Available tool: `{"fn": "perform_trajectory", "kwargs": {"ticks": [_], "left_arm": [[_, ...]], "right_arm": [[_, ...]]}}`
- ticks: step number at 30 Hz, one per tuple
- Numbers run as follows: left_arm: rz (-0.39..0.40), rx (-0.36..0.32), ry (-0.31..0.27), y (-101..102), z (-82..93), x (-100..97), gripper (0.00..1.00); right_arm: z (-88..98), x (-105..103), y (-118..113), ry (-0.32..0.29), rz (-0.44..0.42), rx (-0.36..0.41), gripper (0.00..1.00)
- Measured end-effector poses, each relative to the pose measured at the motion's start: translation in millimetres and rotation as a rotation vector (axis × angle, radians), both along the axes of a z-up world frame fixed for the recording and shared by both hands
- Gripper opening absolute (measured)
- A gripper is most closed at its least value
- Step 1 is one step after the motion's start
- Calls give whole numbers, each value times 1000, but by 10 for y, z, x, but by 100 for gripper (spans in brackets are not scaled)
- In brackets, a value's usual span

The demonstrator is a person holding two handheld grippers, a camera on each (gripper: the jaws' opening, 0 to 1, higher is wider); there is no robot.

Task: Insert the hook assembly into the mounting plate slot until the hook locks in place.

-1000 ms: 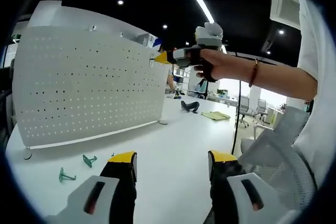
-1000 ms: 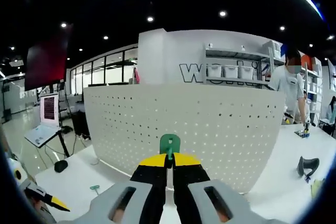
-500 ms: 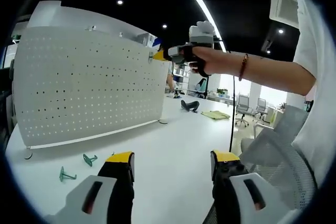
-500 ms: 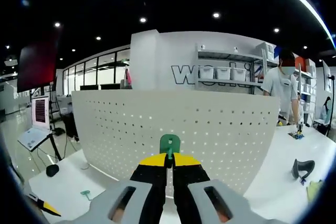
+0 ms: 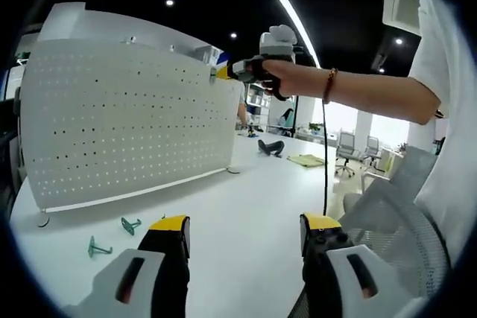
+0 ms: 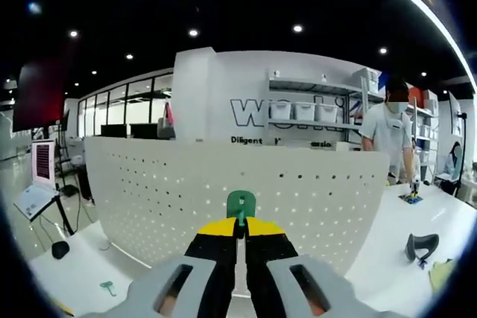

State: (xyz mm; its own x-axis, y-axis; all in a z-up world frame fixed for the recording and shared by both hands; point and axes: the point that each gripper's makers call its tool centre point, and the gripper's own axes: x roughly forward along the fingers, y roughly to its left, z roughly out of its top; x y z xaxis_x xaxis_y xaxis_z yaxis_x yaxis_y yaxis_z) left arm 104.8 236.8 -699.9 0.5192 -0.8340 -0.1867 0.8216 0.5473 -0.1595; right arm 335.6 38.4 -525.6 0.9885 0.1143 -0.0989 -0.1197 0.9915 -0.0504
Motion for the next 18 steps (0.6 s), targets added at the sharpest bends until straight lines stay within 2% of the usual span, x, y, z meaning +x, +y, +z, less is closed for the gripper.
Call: {"fn": "perform_trajectory", "kwargs": {"ticks": [10, 18], "left_arm": [[-6, -1, -3, -8, 17, -6, 62], [-2, 7, 1, 14, 12, 18, 63]], "right_arm": [[48, 168, -45, -5, -20, 4, 1], [15, 311, -70, 6, -23, 6, 1]]}}
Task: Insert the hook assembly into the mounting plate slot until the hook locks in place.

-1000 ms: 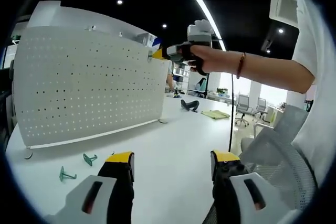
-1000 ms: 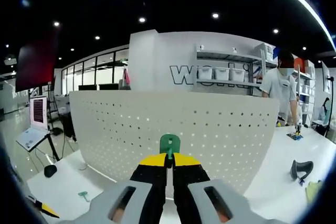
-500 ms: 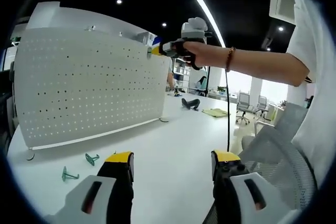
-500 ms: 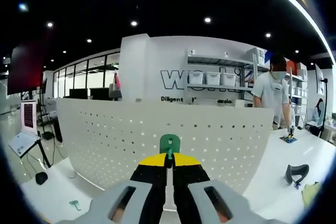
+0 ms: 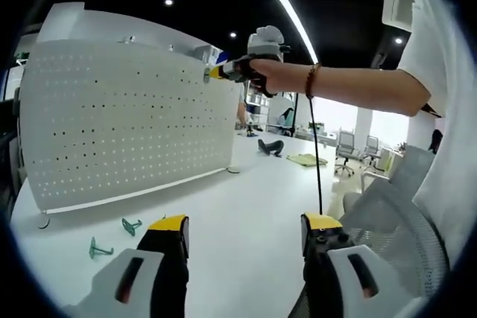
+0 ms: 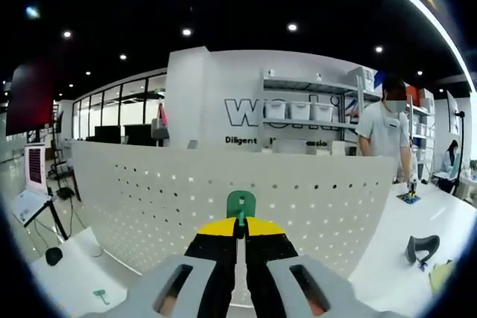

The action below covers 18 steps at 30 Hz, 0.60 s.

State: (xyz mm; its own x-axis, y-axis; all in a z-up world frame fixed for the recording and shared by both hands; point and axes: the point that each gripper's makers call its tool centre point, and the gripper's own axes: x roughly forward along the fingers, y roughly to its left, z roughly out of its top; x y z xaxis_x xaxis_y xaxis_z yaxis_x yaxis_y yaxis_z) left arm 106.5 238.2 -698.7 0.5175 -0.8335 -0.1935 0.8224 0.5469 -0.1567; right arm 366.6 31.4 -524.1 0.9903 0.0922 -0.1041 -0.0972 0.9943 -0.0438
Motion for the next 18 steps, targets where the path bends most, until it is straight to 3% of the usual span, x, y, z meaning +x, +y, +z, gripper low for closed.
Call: {"fn": "perform_trajectory", "kwargs": {"ticks": [18], "left_arm": [[20, -1, -1, 75, 8, 37, 62]], "right_arm": [[12, 252, -27, 1, -15, -11, 1]]}}
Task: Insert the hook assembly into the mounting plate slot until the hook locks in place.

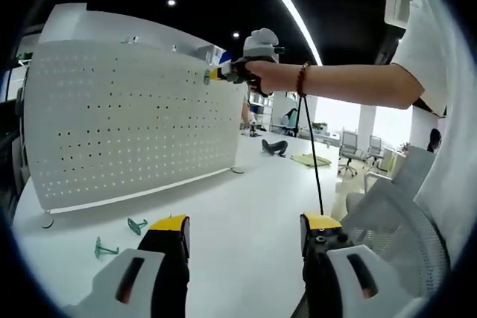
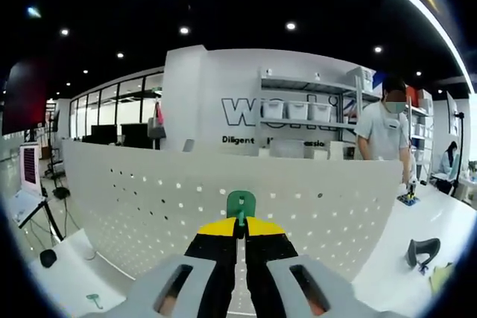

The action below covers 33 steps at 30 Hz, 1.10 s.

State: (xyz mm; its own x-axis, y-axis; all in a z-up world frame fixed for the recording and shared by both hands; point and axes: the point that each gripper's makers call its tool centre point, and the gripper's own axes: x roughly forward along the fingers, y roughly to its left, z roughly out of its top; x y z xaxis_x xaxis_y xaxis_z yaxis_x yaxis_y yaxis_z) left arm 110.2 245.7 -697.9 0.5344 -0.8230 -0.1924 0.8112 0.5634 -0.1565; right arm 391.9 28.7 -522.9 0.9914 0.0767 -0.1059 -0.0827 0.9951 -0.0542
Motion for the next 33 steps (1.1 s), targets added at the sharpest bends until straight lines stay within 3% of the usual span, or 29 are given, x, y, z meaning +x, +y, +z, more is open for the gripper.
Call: {"fn": "perform_trajectory", "kwargs": {"ticks": [12, 29, 33], "left_arm": [[22, 2, 4, 64, 1, 41, 62], [33, 6, 17, 90, -37, 63, 64], [30, 7, 18, 76, -43, 64, 64]], "right_arm": [[-4, 185, -97, 7, -14, 20, 1], [-120, 182, -47, 26, -20, 23, 1], [-118, 180, -39, 23, -18, -17, 2]]}}
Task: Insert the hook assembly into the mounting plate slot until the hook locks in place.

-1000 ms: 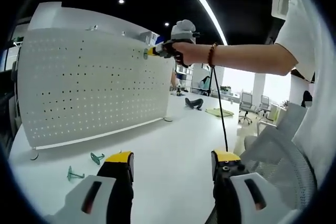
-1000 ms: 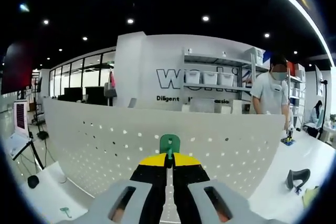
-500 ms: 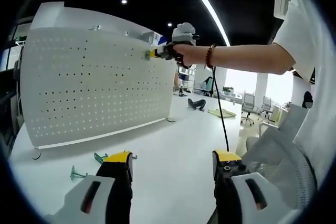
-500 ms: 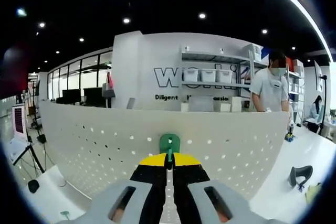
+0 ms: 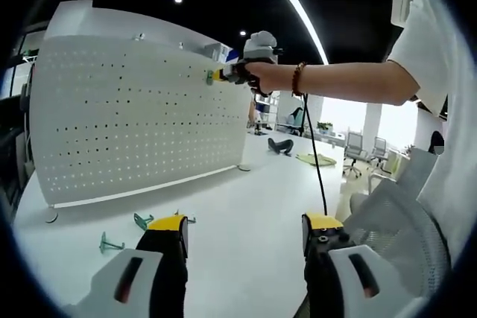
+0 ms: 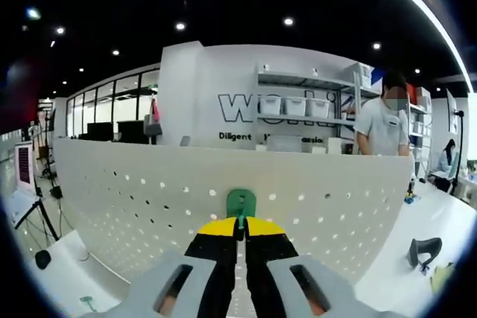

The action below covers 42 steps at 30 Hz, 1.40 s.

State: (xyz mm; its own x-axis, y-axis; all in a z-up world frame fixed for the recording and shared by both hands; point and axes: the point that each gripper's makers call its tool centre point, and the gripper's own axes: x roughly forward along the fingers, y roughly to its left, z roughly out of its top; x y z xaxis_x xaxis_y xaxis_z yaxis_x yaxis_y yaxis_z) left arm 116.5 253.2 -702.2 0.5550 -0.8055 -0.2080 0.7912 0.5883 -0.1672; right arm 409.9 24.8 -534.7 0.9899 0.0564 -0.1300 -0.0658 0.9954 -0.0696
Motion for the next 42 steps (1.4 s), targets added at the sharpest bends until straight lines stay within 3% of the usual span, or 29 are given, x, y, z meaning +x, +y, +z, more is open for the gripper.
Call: {"fn": "perform_trajectory", "kwargs": {"ticks": [4, 12, 17, 27, 36, 42], "left_arm": [[-6, 0, 1, -19, 0, -10, 64], [-10, 5, -10, -10, 33, -21, 64], [3, -8, -18, -18, 84, -8, 64], [-15, 0, -29, -91, 132, 20, 64], [-19, 10, -19, -76, 83, -8, 64], [-7, 10, -18, -30, 89, 8, 63]], "right_arm": [[-18, -13, -10, 15, -5, 19, 2], [-67, -47, 20, 38, 17, -24, 5], [-20, -69, -28, 12, -1, -26, 7], [-37, -89, 72, 18, 48, -11, 8], [-164, -208, 87, 37, 66, -26, 8], [-310, -347, 68, 60, 81, 2, 8]]}}
